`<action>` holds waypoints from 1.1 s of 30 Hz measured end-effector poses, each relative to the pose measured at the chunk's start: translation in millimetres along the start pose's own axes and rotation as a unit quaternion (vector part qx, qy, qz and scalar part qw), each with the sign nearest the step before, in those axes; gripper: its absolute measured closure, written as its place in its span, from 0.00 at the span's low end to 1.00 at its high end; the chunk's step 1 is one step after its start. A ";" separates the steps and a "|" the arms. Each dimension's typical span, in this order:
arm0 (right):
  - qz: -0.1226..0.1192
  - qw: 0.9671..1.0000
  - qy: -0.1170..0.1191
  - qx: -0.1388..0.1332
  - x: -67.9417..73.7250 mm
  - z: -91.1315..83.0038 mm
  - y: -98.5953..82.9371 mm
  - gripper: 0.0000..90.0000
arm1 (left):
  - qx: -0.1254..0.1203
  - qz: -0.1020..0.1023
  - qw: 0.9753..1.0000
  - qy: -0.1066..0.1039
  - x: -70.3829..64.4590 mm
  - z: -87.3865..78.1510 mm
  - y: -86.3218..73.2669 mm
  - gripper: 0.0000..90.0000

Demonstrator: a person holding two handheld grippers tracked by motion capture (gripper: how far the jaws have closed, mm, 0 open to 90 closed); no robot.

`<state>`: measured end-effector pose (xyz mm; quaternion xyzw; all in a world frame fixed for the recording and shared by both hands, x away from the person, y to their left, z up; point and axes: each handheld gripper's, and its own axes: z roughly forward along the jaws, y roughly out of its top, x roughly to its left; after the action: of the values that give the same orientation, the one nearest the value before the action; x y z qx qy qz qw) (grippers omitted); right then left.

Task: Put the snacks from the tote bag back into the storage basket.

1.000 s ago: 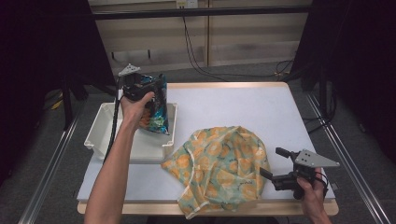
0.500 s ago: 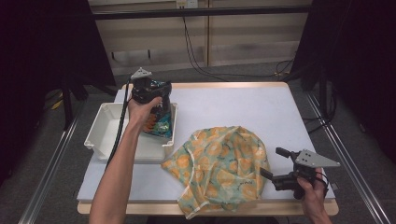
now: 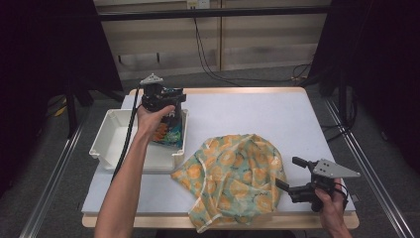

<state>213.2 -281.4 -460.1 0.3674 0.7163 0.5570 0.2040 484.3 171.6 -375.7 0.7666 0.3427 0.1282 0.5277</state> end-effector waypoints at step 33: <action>-0.002 1.000 -0.006 0.002 -0.2 0.8 -0.6 0.00 | 0.003 0.019 1.000 -0.018 -7.2 -88.1 -70.4 1.00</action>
<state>213.7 -281.1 -460.9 0.3698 0.7171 0.5526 0.2086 402.4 245.1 -401.5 0.7768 0.3188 0.1233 0.5289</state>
